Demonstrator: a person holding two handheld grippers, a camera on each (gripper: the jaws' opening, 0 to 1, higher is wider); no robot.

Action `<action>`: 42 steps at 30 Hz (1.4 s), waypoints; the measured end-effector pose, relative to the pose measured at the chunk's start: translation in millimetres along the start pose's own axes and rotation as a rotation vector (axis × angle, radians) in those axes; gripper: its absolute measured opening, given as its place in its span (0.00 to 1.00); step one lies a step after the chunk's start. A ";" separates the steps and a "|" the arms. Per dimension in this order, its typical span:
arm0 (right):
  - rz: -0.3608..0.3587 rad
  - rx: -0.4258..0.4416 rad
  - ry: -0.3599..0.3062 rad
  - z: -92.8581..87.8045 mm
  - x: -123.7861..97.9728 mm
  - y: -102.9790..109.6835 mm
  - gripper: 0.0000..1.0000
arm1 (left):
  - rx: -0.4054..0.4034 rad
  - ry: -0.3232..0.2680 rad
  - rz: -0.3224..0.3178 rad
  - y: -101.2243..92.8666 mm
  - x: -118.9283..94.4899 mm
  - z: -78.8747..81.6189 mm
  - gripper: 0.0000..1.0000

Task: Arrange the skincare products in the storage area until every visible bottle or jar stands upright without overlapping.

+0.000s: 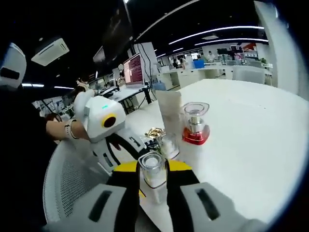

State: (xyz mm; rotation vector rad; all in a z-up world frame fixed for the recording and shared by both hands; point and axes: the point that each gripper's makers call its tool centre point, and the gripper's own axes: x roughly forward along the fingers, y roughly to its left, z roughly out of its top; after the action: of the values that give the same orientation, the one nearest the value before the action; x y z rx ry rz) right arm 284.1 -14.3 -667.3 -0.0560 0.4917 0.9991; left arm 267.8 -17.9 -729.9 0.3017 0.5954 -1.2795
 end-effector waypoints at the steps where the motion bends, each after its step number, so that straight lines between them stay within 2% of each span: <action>1: -0.011 -0.013 -0.001 -0.7 0.5 -1.4 0.19 | -0.002 0.000 0.000 0.0 -0.2 -0.1 0.27; 7: -0.042 -0.035 -0.015 -1.7 1.3 -8.2 0.19 | 0.011 0.015 -0.012 -3.6 0.5 -2.5 0.26; 14: -0.070 -0.108 -0.024 0.7 2.1 -11.4 0.20 | 0.005 0.006 -0.009 -2.6 -1.0 -0.7 0.26; 25: -0.058 -0.052 -0.032 0.3 -0.2 -14.7 0.22 | 0.010 0.022 -0.014 -3.6 0.3 -4.8 0.26; 33: -0.055 -0.032 -0.026 -3.3 -0.4 -16.9 0.29 | 0.014 0.036 -0.020 -5.9 2.0 -7.8 0.28; 39: -0.027 -0.012 0.024 -23.0 0.3 -15.5 0.30 | 0.008 0.031 -0.020 -6.3 1.7 -6.6 0.26; 42: -0.019 0.006 0.041 -31.6 1.8 -16.3 0.30 | 0.018 0.038 -0.029 -13.0 2.9 -5.4 0.26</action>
State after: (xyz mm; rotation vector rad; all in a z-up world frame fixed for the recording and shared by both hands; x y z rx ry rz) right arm 286.5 -30.2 -699.1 -0.0762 0.5309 0.9798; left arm 254.5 -21.0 -734.5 0.3337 0.6231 -1.3098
